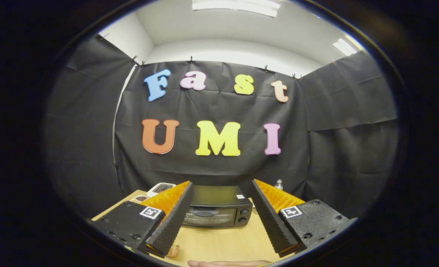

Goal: Open the toaster oven, put the food inside, and close the toaster oven door.

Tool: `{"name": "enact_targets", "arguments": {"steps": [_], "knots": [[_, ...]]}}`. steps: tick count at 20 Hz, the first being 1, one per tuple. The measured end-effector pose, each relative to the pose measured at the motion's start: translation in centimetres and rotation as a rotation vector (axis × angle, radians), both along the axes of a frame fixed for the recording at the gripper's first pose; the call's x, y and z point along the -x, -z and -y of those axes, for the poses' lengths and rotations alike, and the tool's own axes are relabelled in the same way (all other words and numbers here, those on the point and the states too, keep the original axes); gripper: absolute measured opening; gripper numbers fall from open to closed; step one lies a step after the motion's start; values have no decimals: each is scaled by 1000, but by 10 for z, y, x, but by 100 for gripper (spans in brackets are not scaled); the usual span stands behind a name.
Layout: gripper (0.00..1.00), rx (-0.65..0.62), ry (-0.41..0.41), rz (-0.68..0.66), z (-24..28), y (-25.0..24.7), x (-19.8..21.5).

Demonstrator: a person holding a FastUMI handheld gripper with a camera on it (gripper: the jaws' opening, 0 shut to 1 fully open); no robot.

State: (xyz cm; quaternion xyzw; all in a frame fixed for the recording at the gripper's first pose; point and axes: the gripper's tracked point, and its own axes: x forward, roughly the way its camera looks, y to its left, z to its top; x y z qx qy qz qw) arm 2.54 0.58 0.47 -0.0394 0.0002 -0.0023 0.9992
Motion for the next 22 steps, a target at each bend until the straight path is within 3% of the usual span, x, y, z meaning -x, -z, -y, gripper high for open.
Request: {"name": "enact_targets", "arguments": {"steps": [13,22], "knots": [[100,-30,11,-108,-16,78,-128],[100,13,-81,-267,-39,162,-221]]}}
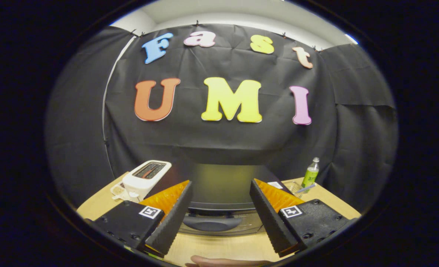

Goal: Open the toaster oven, put the food inside, and close the toaster oven door.

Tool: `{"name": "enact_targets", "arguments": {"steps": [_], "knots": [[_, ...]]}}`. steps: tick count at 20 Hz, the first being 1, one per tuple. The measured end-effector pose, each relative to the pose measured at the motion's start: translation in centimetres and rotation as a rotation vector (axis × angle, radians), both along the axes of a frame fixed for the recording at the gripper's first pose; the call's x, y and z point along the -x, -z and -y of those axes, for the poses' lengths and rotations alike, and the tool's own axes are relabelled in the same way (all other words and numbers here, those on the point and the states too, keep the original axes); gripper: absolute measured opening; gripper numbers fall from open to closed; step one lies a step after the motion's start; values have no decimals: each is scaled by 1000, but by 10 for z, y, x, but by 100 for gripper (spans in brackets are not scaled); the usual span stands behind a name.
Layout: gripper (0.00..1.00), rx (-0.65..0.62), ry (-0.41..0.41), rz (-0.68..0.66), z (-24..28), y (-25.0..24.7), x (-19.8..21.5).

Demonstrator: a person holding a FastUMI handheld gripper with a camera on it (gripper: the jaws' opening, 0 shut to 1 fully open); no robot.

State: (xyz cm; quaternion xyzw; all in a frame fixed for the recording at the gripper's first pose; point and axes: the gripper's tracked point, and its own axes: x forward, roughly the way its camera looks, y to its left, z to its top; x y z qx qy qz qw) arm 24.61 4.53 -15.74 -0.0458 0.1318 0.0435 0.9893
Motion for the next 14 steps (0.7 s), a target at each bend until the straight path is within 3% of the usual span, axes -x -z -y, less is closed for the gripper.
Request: {"name": "enact_targets", "arguments": {"steps": [5,8,14], "knots": [[100,15,46,-114,8,45,-15],[100,-40,28,-235,6,77,-11],[100,-41,22,-223,9,76,10]]}}
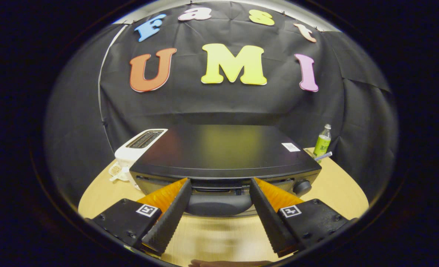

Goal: Open the toaster oven, put the food inside, and close the toaster oven door.

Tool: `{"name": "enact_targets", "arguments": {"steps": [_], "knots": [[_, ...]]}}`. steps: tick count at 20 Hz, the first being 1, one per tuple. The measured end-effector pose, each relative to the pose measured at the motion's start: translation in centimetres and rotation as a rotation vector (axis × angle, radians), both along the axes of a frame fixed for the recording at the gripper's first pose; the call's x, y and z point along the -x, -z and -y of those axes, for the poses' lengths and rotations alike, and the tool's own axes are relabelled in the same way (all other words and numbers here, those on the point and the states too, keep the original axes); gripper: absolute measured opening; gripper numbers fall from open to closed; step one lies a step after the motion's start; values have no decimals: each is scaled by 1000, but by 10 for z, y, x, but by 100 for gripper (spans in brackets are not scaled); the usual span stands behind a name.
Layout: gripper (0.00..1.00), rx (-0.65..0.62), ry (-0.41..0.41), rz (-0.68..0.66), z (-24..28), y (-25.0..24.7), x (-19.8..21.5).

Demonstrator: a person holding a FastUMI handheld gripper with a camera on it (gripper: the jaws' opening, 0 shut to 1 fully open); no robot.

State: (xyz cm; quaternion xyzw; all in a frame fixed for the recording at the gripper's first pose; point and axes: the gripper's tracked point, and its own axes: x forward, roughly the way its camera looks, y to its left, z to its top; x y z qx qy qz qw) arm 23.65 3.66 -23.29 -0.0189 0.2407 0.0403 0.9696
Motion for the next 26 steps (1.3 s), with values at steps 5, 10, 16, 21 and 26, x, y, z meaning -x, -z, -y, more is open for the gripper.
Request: {"name": "enact_targets", "arguments": {"steps": [5,10,16,21,26], "knots": [[100,-21,-4,-9,4,9,33],[100,32,-24,5,11,32,72],[100,40,-24,-1,16,67,105],[100,37,-29,-35,19,98,122],[100,-21,-35,-150,18,127,132]]}}
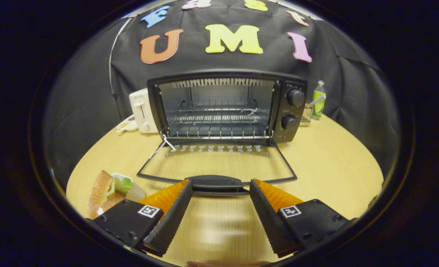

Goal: Open the toaster oven, put the food inside, and close the toaster oven door.

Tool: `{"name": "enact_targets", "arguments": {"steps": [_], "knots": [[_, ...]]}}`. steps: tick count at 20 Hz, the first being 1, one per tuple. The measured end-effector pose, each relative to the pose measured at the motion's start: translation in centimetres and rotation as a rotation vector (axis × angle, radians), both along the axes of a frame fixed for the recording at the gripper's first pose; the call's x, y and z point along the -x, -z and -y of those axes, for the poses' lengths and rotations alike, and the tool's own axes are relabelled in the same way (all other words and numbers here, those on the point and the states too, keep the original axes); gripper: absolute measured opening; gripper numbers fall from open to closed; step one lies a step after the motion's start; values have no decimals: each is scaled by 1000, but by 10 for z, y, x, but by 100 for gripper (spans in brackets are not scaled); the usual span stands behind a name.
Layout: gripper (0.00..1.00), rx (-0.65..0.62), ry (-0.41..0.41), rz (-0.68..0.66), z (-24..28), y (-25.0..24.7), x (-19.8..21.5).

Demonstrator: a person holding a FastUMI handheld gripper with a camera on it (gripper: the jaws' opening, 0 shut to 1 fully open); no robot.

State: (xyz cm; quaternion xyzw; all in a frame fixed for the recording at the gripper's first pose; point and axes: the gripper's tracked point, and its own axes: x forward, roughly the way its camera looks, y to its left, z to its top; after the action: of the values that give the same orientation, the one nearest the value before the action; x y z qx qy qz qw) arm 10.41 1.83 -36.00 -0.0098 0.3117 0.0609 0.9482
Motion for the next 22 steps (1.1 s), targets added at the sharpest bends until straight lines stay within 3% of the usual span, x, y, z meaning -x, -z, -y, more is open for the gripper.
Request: {"name": "enact_targets", "arguments": {"steps": [3,8,11,15,19,22], "knots": [[100,-96,-123,-42,-21,-15,11],[99,-251,-260,-95,-43,-63,25],[100,-377,-364,-233,-71,-72,44],[99,-437,-478,-487,-95,-57,83],[84,-515,-514,-664,-105,-55,93],[72,-514,-499,-719,-109,-49,92]]}}
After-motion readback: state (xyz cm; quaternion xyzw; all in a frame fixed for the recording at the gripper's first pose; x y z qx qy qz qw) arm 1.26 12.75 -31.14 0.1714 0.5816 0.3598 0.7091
